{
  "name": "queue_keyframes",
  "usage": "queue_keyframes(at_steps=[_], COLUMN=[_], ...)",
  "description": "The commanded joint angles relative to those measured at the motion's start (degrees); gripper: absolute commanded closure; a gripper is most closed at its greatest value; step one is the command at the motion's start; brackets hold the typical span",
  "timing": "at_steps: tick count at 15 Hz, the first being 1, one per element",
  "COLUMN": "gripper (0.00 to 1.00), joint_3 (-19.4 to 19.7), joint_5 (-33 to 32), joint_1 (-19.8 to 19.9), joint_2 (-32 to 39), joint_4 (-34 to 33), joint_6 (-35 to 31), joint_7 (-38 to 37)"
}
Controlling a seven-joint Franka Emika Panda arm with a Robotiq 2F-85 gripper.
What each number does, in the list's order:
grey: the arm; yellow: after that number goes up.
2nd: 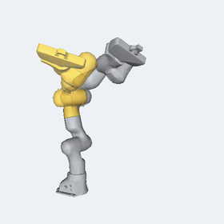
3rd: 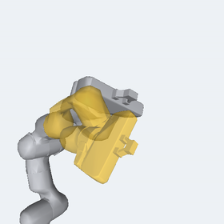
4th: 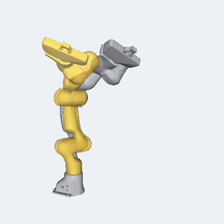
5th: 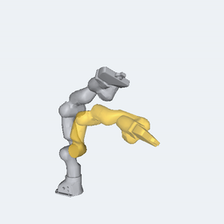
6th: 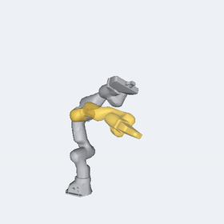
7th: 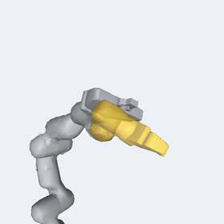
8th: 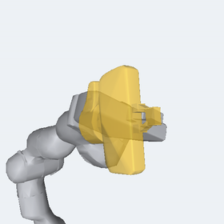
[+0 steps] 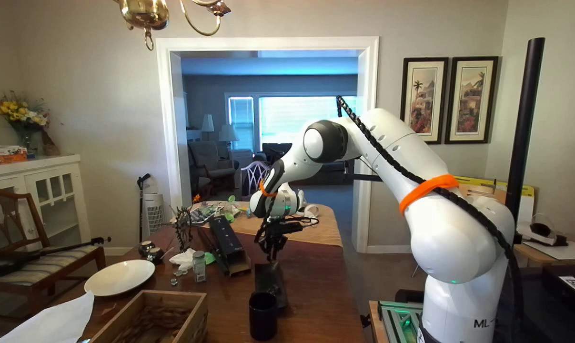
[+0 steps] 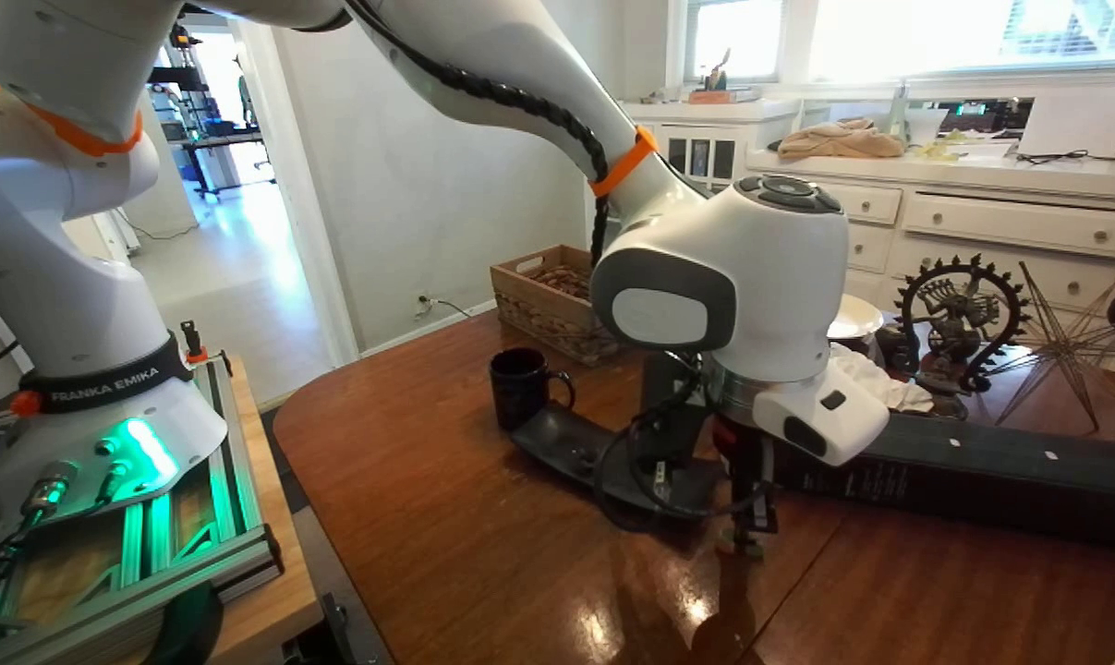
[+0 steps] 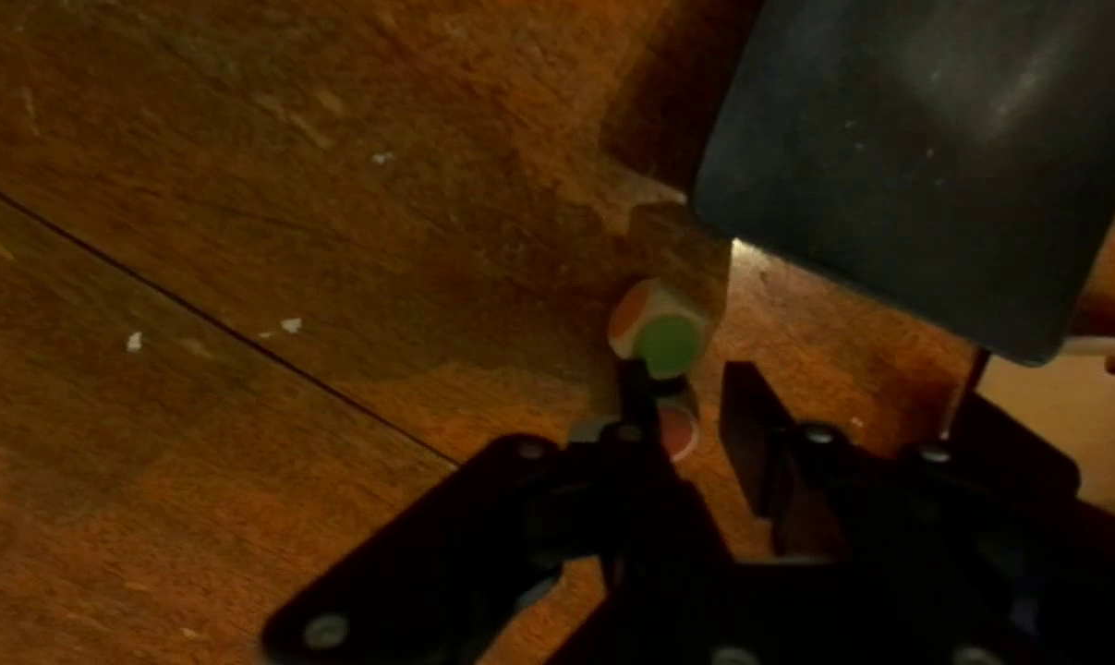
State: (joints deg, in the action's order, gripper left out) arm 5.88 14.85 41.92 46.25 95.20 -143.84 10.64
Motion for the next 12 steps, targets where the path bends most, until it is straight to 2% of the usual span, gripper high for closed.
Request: queue_keyframes(at_steps=[1, 3, 4, 10, 12], gripper=[1.00, 1.00, 0.81, 0.35, 0.23], joint_3=[0.2, 0.3, 0.3, 0.5, 0.6], joint_5=[-0.2, -0.3, -0.3, -0.3, -0.3], joint_1=[-0.3, -0.3, -0.3, -0.1, -0.1], joint_2=[0.8, 0.8, 0.9, 1.0, 1.0], joint_4=[-0.4, -0.5, -0.6, -1.0, -1.0], joint_6=[-0.2, -0.2, -0.2, -0.2, -0.2], joint_7=[0.0, -0.1, -0.1, -0.1, -0.1])
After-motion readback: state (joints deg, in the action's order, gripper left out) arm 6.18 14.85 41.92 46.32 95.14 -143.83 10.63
